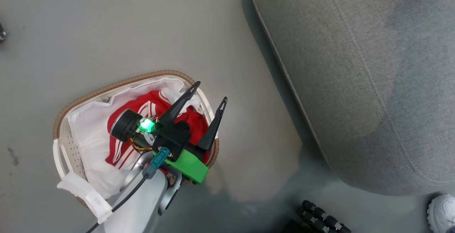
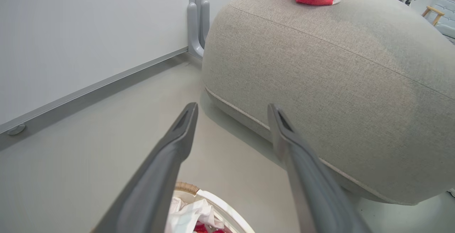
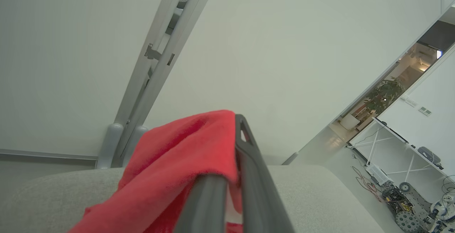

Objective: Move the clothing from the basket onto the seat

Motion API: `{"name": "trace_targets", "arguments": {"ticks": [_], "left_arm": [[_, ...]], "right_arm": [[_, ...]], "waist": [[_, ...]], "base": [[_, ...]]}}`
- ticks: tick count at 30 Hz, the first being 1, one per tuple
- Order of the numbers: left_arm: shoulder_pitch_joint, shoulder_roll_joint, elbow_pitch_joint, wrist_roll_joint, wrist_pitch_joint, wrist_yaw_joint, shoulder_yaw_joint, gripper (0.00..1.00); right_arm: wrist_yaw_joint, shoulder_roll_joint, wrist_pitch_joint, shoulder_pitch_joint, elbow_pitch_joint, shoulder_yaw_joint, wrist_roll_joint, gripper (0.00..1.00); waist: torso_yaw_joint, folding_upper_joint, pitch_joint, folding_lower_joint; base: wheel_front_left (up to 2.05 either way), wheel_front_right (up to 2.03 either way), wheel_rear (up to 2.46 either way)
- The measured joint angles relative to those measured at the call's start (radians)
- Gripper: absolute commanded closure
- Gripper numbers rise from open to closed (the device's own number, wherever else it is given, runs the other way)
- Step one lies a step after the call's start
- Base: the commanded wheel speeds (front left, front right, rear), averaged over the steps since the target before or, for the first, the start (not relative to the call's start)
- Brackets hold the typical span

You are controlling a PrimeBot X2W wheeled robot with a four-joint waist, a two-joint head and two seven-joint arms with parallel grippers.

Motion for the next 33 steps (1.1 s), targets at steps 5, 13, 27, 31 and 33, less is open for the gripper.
{"name": "trace_targets", "arguments": {"ticks": [5, 13, 27, 31, 33], "left_arm": [[-0.005, 0.012, -0.006, 0.001, 0.000, 0.006, 0.002, 0.00], [-0.006, 0.015, -0.004, -0.001, 0.000, 0.016, 0.007, 0.00], [0.002, -0.041, 0.017, -0.039, 0.000, 0.011, 0.010, 0.00], [0.021, -0.069, 0.019, -0.056, 0.000, 0.006, 0.027, 0.00], [0.034, -0.081, 0.019, -0.063, 0.000, 0.005, 0.041, 0.00]], "right_arm": [[0.000, 0.058, 0.000, 0.075, 0.053, -0.052, -0.024, 1.00], [0.000, 0.102, 0.000, 0.187, 0.093, -0.125, -0.050, 1.00], [0.000, 0.127, 0.000, 0.432, -0.034, -0.240, -0.063, 0.00], [0.000, 0.132, 0.000, 0.509, -0.068, -0.233, -0.067, 0.00], [0.000, 0.129, 0.000, 0.531, -0.081, -0.219, -0.064, 0.00]], "waist": [[0.020, 0.0000, 0.064, 0.0000], [0.033, 0.0000, 0.093, -0.0001], [0.035, 0.0000, -0.014, -0.0003], [0.047, 0.0001, -0.070, -0.0003], [0.056, 0.0000, -0.100, -0.0003]], "base": [[0.00, 0.00, 0.00], [0.00, 0.00, 0.00], [0.00, 0.00, 0.00], [0.00, 0.00, 0.00], [0.00, 0.00, 0.00]]}}
